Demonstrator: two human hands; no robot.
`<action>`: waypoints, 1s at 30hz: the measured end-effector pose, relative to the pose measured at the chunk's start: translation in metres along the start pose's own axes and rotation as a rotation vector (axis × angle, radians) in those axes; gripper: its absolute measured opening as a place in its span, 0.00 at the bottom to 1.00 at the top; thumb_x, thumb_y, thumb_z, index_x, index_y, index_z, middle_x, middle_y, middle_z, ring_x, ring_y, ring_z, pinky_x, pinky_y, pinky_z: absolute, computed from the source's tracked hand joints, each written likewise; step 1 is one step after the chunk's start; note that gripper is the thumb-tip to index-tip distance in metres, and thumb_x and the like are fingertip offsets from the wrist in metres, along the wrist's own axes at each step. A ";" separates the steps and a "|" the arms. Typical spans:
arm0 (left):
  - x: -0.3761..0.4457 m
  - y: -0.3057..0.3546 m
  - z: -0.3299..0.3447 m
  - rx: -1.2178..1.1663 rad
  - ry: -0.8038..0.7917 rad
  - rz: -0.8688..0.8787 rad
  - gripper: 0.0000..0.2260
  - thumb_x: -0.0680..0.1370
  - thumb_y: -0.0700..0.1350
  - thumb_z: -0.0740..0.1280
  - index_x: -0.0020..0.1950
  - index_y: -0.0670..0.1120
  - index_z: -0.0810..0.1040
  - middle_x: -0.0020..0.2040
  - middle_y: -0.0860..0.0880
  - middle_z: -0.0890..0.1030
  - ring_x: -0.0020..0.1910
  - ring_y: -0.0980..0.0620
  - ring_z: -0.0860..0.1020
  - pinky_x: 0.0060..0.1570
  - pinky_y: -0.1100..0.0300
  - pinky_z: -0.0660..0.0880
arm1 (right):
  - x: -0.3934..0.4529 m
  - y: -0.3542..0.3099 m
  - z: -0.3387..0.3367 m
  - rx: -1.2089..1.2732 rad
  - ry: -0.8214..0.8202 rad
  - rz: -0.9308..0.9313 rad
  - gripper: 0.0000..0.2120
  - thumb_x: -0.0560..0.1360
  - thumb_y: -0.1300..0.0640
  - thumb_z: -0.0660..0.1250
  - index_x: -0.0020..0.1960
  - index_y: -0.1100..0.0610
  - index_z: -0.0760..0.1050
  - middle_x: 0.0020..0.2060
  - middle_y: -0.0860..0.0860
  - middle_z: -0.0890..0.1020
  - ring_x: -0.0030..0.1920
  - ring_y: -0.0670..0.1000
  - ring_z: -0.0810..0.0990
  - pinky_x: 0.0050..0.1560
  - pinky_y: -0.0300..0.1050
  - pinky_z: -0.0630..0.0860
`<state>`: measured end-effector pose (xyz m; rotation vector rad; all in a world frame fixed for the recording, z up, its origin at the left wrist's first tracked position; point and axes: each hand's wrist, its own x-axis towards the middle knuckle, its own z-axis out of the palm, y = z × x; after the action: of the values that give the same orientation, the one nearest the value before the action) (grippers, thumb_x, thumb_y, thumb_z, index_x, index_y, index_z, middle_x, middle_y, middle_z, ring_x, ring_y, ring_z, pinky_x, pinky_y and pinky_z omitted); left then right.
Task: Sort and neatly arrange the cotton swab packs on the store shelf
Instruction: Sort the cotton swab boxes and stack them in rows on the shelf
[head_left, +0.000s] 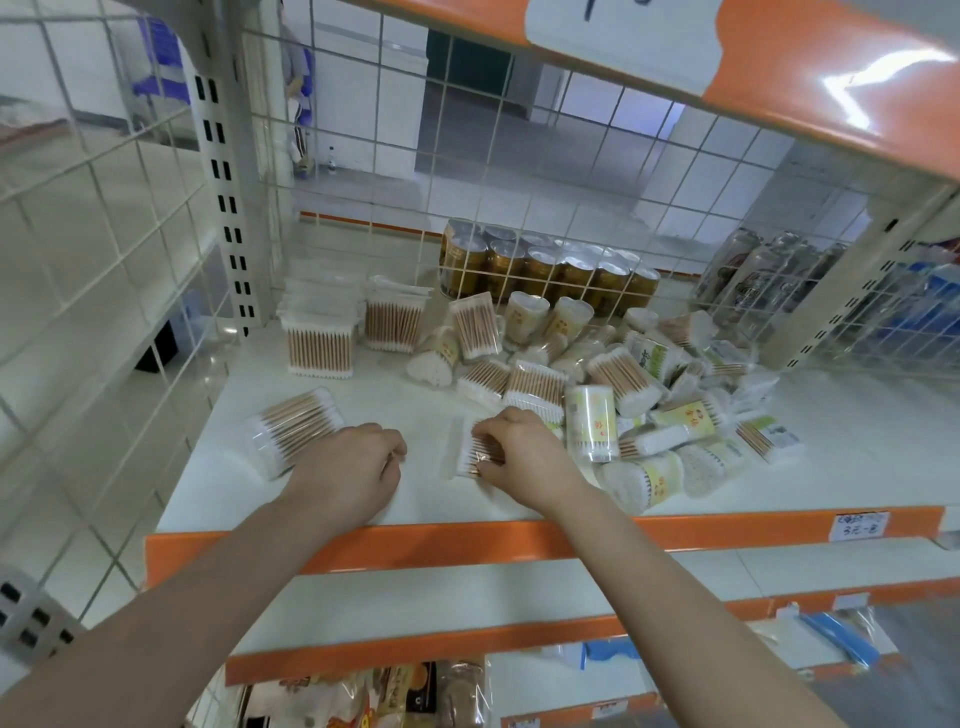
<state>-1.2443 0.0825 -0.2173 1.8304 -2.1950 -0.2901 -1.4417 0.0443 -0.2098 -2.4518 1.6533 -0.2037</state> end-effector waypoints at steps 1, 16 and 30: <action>-0.001 -0.002 0.000 0.002 0.001 -0.007 0.13 0.79 0.45 0.57 0.60 0.53 0.75 0.57 0.53 0.77 0.57 0.53 0.75 0.51 0.59 0.72 | 0.003 -0.002 0.001 -0.008 -0.002 -0.003 0.19 0.72 0.58 0.66 0.62 0.59 0.74 0.55 0.56 0.75 0.58 0.56 0.70 0.58 0.44 0.67; 0.000 -0.014 -0.001 -0.009 0.009 -0.029 0.12 0.79 0.46 0.57 0.59 0.53 0.75 0.57 0.54 0.77 0.57 0.53 0.75 0.52 0.58 0.73 | 0.027 -0.008 -0.003 -0.123 -0.202 -0.009 0.34 0.69 0.47 0.71 0.70 0.55 0.65 0.59 0.56 0.74 0.61 0.57 0.70 0.59 0.47 0.69; 0.008 -0.011 0.003 -0.016 -0.003 -0.020 0.13 0.79 0.46 0.57 0.60 0.54 0.75 0.58 0.55 0.77 0.56 0.53 0.76 0.51 0.59 0.73 | 0.026 0.000 -0.023 -0.012 -0.073 -0.093 0.15 0.74 0.56 0.64 0.60 0.56 0.75 0.49 0.54 0.76 0.50 0.54 0.75 0.43 0.42 0.67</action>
<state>-1.2365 0.0727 -0.2227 1.8457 -2.1711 -0.3137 -1.4367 0.0182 -0.1866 -2.5155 1.5180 -0.1145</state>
